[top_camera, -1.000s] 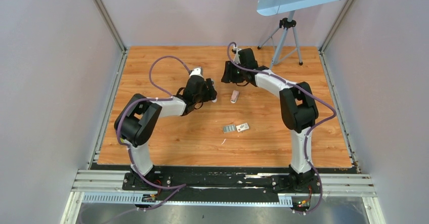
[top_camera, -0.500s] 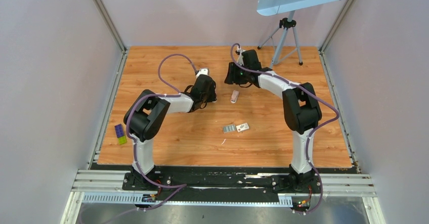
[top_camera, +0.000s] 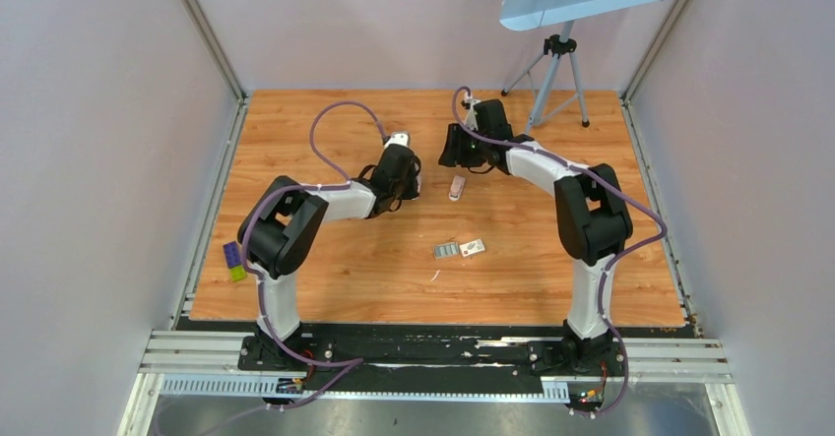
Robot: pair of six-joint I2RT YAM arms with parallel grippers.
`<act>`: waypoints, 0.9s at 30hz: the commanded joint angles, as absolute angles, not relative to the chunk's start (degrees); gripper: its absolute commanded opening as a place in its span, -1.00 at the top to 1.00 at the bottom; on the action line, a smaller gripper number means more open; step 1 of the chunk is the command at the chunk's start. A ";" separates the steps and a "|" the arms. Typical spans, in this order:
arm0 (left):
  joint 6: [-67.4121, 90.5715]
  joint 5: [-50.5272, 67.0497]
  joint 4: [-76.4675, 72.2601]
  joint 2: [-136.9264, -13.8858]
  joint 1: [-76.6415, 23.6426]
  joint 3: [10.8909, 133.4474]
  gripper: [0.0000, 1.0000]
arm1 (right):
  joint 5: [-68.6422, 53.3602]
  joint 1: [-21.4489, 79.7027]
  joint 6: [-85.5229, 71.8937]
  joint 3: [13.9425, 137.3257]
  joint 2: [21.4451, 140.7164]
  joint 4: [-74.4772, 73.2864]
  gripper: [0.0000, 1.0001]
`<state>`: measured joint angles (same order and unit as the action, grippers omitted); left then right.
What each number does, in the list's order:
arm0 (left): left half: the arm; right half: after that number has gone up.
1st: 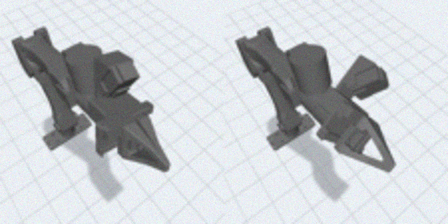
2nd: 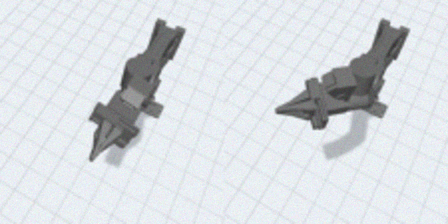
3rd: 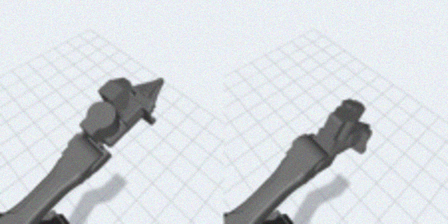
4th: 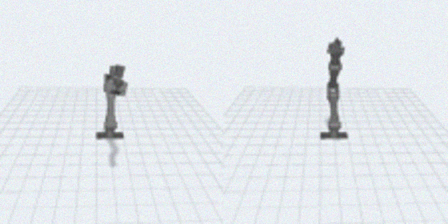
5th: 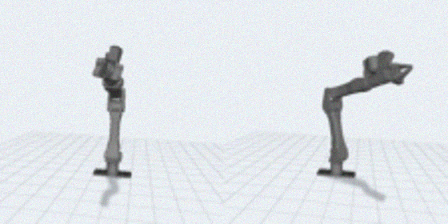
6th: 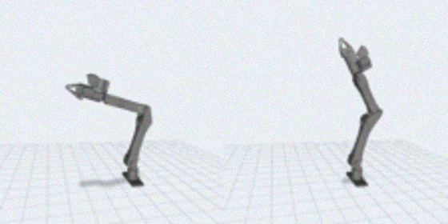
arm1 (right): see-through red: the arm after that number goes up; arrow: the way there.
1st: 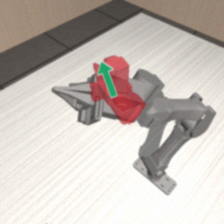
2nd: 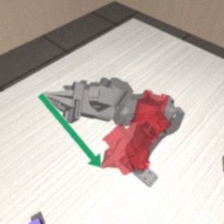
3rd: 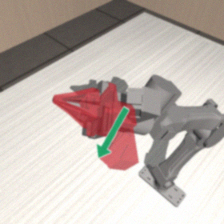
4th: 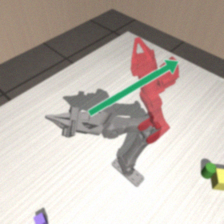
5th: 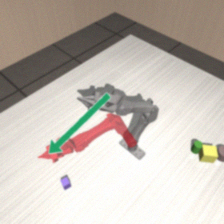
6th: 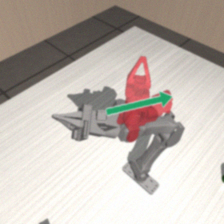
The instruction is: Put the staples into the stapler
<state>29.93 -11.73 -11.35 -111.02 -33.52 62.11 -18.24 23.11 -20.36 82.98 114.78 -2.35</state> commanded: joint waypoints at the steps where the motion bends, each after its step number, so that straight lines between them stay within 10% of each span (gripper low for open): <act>1: 26.93 -11.38 -6.09 -107.59 -33.64 58.82 0.56 | -20.77 22.41 -21.91 80.45 111.45 -1.58 -0.04; 27: 24.95 -16.92 -0.26 -88.25 -40.75 37.68 0.56 | -30.33 27.16 -28.52 67.94 104.38 4.62 0.11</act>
<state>25.28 -14.81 -2.68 -88.25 -39.92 39.57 -27.70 25.91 -26.65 68.71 106.13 2.35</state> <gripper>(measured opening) 0.219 0.456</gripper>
